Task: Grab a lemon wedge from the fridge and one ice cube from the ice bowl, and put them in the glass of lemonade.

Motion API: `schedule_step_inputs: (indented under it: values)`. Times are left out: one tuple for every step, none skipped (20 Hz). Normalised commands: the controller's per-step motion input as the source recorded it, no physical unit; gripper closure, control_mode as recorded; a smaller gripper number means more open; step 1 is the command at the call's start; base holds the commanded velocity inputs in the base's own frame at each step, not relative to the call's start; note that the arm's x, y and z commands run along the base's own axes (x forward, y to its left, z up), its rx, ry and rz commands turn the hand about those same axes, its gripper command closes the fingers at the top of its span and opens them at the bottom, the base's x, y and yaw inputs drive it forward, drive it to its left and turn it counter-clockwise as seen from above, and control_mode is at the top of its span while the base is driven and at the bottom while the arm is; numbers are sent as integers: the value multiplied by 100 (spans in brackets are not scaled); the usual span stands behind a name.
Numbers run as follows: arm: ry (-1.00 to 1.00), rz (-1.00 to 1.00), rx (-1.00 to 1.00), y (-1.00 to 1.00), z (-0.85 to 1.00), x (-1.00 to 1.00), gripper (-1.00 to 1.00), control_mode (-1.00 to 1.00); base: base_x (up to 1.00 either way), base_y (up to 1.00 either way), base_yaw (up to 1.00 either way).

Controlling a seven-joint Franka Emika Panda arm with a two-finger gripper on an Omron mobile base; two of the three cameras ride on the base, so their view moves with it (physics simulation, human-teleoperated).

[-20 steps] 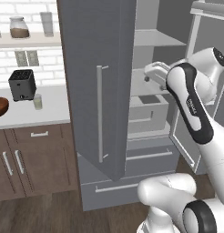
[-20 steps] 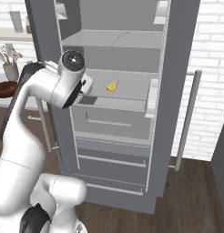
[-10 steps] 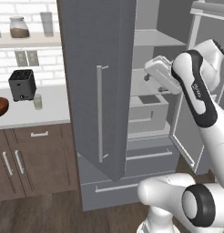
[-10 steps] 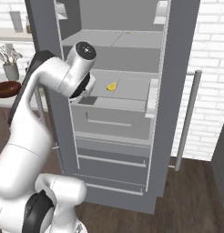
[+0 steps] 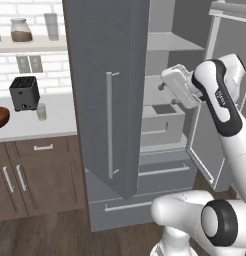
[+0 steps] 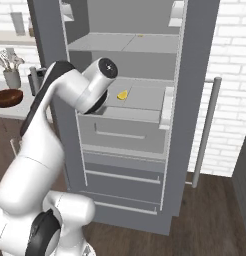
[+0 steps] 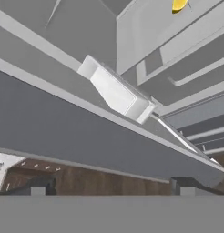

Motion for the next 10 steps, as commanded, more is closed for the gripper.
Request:
schedule_step_inputs:
  values:
    - [0,0,13,2,-19,19,-100,-100,0,0,0]
    - [0,0,13,0,-13,18,-100,-100,0,0,0]
    - [0,0,13,0,-6,14,-100,-100,0,0,0]
    - [0,0,12,0,0,17,-100,-100,0,0,0]
    - [0,0,12,0,0,20,-100,-100,0,0,0]
    - [0,0,13,0,0,29,-100,-100,0,0,0]
    - [2,0,13,0,0,29,-100,-100,0,0,0]
    - [3,0,12,4,0,29,-100,-100,0,0,0]
    - [4,0,12,9,0,27,-100,-100,0,0,0]
    - [5,0,11,13,0,33,-100,-100,0,0,0]
